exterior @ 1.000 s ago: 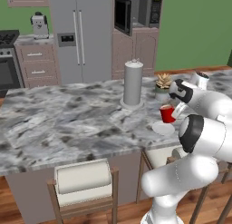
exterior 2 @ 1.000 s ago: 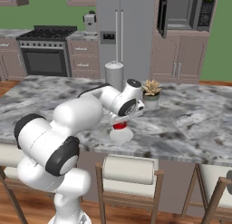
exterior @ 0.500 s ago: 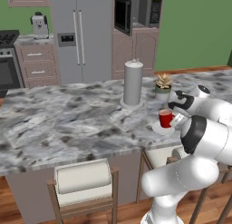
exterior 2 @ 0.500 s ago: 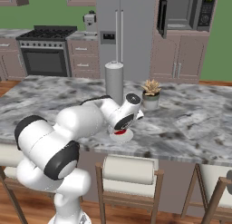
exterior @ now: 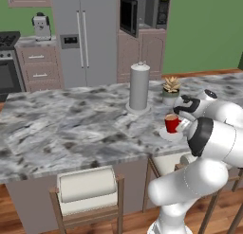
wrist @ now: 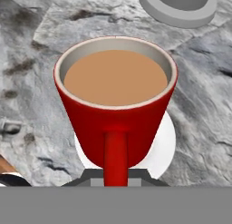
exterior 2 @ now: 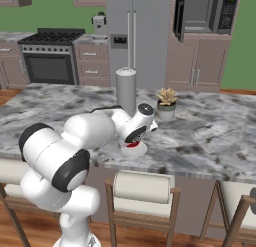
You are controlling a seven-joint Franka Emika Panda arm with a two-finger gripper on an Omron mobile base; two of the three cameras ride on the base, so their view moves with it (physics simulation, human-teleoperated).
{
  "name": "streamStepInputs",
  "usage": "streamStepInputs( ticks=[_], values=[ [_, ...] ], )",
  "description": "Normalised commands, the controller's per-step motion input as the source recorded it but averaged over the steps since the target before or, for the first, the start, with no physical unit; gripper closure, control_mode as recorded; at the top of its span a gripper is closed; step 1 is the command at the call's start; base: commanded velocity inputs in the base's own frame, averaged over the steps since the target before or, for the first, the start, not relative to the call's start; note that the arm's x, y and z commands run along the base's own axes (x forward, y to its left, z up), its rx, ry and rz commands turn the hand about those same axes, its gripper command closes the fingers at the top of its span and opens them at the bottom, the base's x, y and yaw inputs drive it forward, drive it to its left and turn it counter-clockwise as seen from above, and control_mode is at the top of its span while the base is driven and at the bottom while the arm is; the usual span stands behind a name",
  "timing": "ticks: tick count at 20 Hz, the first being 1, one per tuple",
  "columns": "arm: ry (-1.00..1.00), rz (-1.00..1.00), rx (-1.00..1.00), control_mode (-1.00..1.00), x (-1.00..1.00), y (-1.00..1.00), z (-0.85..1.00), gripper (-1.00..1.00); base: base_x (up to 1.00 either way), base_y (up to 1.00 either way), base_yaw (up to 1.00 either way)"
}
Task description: Pick the cup of tea, navigate to the dining table, and place it on the saucer.
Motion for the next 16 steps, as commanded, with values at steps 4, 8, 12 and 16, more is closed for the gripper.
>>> streamStepInputs(
  ticks=[4,8,12,16],
  values=[
    [0.0,0.0,0.0,-1.0,0.0,0.0,-0.19,1.0,0.0,0.0,0.0],
    [0.0,0.0,0.0,-1.0,0.0,0.0,-0.29,1.0,0.0,0.0,0.0],
    [0.0,0.0,0.0,-1.0,0.0,0.0,-0.33,1.0,0.0,0.0,0.0],
    [0.0,0.0,0.0,-1.0,0.0,0.0,-0.14,1.0,0.0,0.0,0.0]
  ],
)
